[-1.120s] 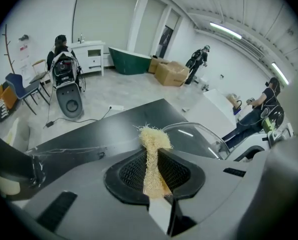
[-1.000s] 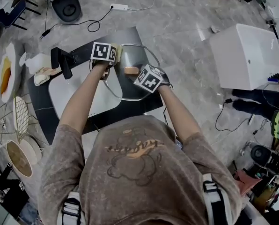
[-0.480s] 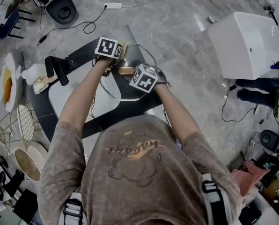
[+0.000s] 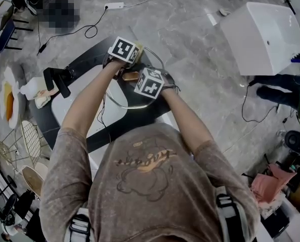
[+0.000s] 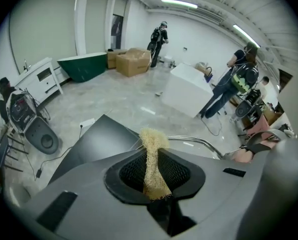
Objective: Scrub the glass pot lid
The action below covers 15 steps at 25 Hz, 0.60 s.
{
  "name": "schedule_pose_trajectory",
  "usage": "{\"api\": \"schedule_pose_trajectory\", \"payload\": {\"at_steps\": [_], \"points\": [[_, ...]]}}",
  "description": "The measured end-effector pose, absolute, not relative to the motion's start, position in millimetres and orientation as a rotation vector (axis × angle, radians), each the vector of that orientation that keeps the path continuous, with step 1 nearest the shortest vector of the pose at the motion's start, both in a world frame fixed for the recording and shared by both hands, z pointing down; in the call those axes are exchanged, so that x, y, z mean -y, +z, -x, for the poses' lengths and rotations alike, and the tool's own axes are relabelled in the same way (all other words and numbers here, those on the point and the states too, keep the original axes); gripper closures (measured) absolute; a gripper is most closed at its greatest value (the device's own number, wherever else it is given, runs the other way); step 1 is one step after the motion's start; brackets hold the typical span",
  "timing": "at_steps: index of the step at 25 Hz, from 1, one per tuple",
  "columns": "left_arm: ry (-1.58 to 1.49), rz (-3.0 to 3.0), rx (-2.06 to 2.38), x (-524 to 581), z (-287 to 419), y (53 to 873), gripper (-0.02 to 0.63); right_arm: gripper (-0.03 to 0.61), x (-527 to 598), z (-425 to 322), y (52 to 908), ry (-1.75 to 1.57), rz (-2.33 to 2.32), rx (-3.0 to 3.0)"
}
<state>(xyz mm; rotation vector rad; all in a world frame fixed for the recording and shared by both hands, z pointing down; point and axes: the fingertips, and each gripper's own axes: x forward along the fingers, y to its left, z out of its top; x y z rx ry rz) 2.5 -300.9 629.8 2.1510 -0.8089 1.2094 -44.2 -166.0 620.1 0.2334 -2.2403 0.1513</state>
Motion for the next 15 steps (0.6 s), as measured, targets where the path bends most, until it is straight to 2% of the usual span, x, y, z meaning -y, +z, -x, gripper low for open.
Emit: {"api": "schedule_pose_trajectory", "payload": {"at_steps": [5,15], "points": [[1.276,-2.229,0.690,295.3,-26.9,630.9,0.538,0.385,166.7,45.3,620.7,0.152,-0.233,2.243],[1.208,-2.301,0.372,271.7,-69.5,632.5,0.538,0.385,167.2,43.2,619.7,0.155,-0.244,2.249]]}}
